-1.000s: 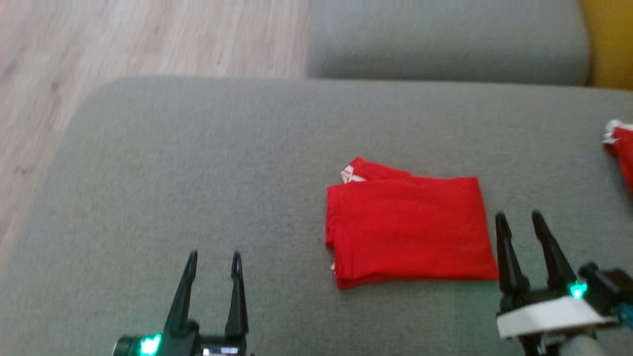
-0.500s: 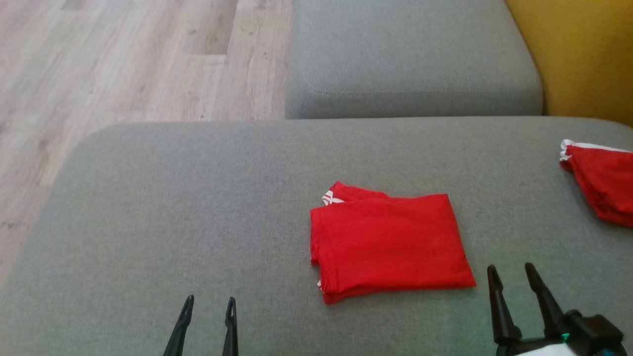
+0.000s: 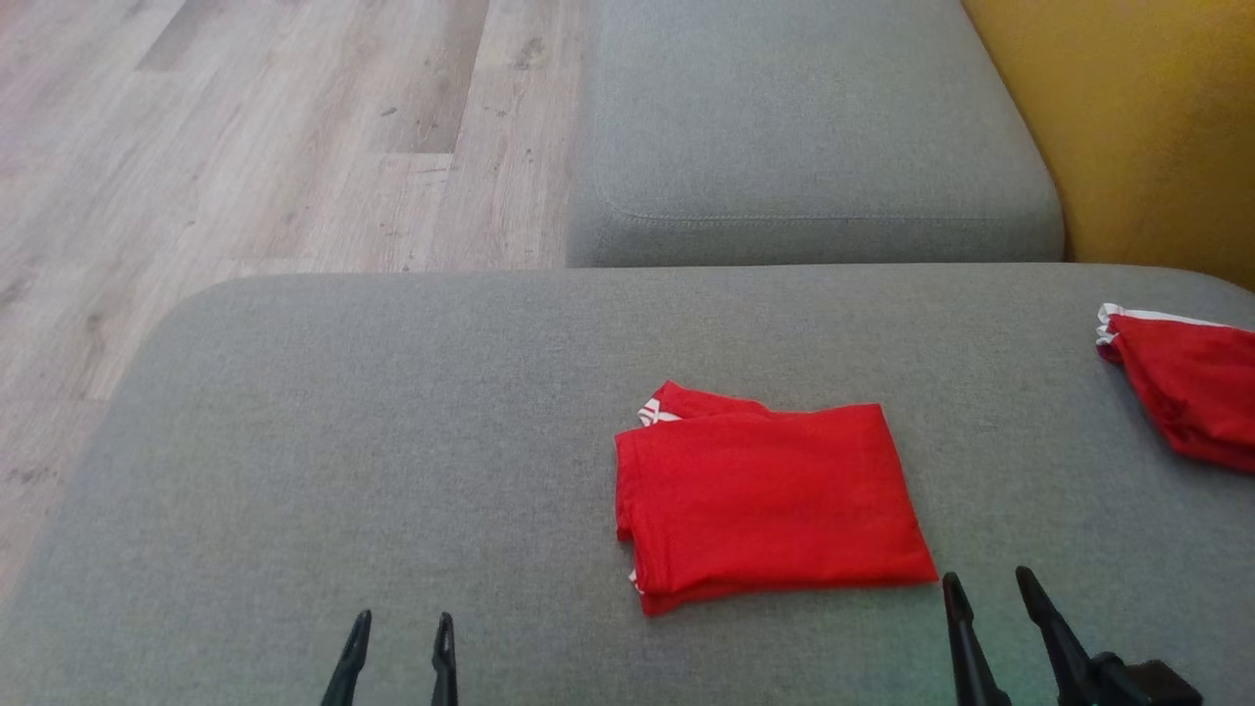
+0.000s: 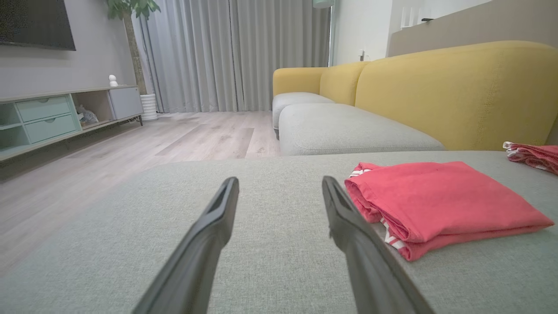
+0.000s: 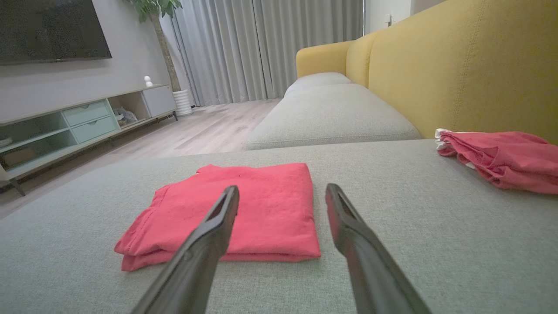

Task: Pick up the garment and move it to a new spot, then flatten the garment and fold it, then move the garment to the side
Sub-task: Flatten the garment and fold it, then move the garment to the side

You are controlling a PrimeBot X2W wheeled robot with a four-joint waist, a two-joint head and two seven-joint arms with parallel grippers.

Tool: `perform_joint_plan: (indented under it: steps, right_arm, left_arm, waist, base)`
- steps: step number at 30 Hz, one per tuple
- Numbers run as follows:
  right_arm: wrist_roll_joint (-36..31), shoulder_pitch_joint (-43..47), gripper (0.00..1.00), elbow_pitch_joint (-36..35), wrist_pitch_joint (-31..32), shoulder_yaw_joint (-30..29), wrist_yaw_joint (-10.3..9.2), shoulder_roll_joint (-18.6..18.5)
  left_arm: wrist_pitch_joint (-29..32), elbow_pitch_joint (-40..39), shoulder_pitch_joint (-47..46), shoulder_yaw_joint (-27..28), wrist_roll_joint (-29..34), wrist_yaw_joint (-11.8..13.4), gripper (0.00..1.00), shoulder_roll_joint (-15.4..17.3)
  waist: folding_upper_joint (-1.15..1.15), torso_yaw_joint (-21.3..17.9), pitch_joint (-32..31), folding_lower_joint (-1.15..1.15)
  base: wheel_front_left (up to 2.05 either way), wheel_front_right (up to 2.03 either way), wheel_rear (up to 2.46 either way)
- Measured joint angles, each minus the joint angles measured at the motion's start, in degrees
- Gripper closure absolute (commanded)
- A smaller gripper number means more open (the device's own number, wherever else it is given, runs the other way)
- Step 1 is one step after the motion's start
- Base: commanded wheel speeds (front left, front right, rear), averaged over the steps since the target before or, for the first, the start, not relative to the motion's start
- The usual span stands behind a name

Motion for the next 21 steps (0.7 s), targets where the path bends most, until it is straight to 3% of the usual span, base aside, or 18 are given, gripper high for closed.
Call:
perform_joint_plan:
  steps: [12, 21]
  right_arm:
    - [-1.03, 0.08, 0.0, -0.04, 0.0, 0.32, 0.0, 0.12]
    - [-1.2, -1.0, 0.0, 1.48, 0.01, -1.77, 0.0, 0.08]
  left_arm:
    - [0.0, 0.2, 0.03, 1.78, -0.68, -1.34, 0.0, -1.1]
    - [0.01, -4.04, -0.49, 1.76, 0.9, -2.24, 0.0, -1.41]
  waist:
    - [0.0, 0.35, 1.15, 0.0]
    - [0.0, 1.11, 4.55, 0.0]
  base:
    - [0.0, 0.0, 0.0]
    - [0.0, 0.0, 0.0]
